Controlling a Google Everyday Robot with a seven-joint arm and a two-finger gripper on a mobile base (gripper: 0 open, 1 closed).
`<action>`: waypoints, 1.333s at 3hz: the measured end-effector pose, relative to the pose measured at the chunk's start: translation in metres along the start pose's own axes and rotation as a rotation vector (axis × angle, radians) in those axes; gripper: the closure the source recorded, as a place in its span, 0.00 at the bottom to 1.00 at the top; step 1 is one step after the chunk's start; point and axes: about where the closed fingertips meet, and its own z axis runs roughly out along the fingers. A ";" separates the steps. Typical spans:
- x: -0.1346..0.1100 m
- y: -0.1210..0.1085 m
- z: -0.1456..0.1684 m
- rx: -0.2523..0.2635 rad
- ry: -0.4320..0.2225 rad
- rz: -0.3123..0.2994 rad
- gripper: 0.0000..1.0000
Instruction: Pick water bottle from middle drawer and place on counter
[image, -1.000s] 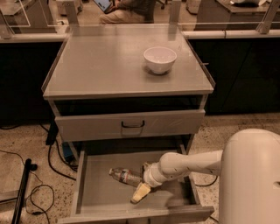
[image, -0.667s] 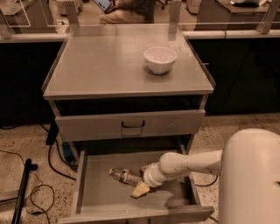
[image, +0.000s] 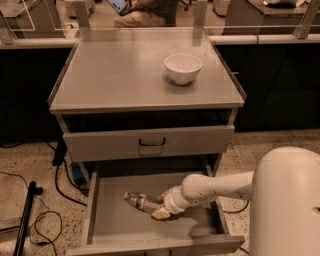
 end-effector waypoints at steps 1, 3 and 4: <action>0.000 0.000 0.000 0.000 0.000 0.000 0.95; -0.031 0.007 -0.056 0.000 -0.050 -0.068 1.00; -0.047 0.008 -0.092 0.026 -0.084 -0.104 1.00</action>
Offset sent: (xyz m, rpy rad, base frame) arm -0.0050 -0.0028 0.0426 0.0093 -0.0174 0.0497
